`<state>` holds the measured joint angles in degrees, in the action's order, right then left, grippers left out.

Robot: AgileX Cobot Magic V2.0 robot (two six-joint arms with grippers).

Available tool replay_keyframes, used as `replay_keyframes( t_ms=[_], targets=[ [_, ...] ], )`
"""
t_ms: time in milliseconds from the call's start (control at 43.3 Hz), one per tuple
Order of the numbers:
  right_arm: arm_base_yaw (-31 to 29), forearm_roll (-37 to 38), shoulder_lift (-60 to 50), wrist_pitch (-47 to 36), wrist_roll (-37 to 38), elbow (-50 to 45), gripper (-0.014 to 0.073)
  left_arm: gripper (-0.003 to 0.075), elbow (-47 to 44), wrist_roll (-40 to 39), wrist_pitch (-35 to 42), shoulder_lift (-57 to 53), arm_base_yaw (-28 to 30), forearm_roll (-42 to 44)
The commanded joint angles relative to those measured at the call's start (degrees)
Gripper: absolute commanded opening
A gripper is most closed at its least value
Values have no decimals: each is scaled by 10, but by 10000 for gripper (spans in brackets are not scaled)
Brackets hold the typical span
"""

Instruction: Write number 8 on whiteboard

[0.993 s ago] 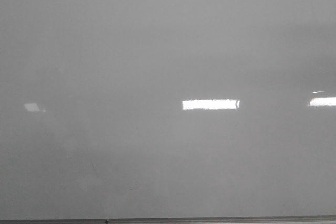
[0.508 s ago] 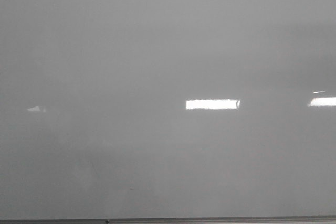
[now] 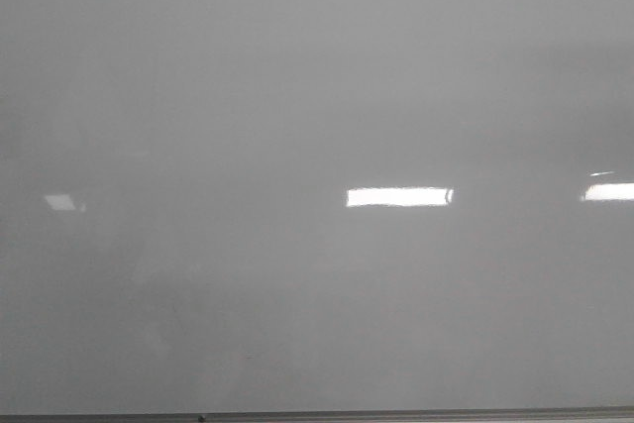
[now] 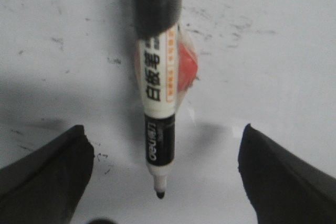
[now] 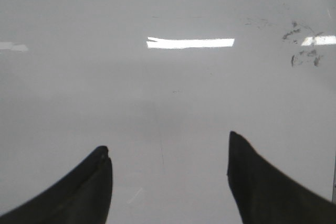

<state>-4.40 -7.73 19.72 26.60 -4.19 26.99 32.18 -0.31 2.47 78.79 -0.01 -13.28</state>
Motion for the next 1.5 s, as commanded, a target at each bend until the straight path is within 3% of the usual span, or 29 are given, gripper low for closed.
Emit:
replay_keyframes(
  t_ms=[0,139,393,554,739,855,970,1062,1178,1270,1478],
  targets=[
    [3,0,8,-45,-1,19,498,542,17,-4,63,2,-3,-4],
    [3,0,8,-45,-1,19,498,477,17,-4,64,7,-3,-4],
    [3,0,8,-45,-1,19,498,126,17,-4,67,24,-3,8],
    [3,0,8,-45,-1,19,498,-22,17,-4,66,20,-3,24],
    [3,0,8,-45,-1,19,498,-21,29,-4,4,-35,-3,38],
    [3,-1,9,-29,-1,21,499,-21,78,9,-173,-89,-21,59],
    [3,-11,27,19,-2,39,499,-21,145,103,-372,-99,-72,61],
    [13,-36,62,64,-31,65,499,-21,190,183,-482,-94,-127,50],
    [45,-102,126,119,-129,101,499,-21,233,286,-572,-89,-213,47],
    [100,-203,196,188,-282,138,499,-21,258,400,-660,-89,-304,48],
    [207,-307,286,239,-421,194,499,-21,273,415,-693,-89,-391,66]
  ],
)
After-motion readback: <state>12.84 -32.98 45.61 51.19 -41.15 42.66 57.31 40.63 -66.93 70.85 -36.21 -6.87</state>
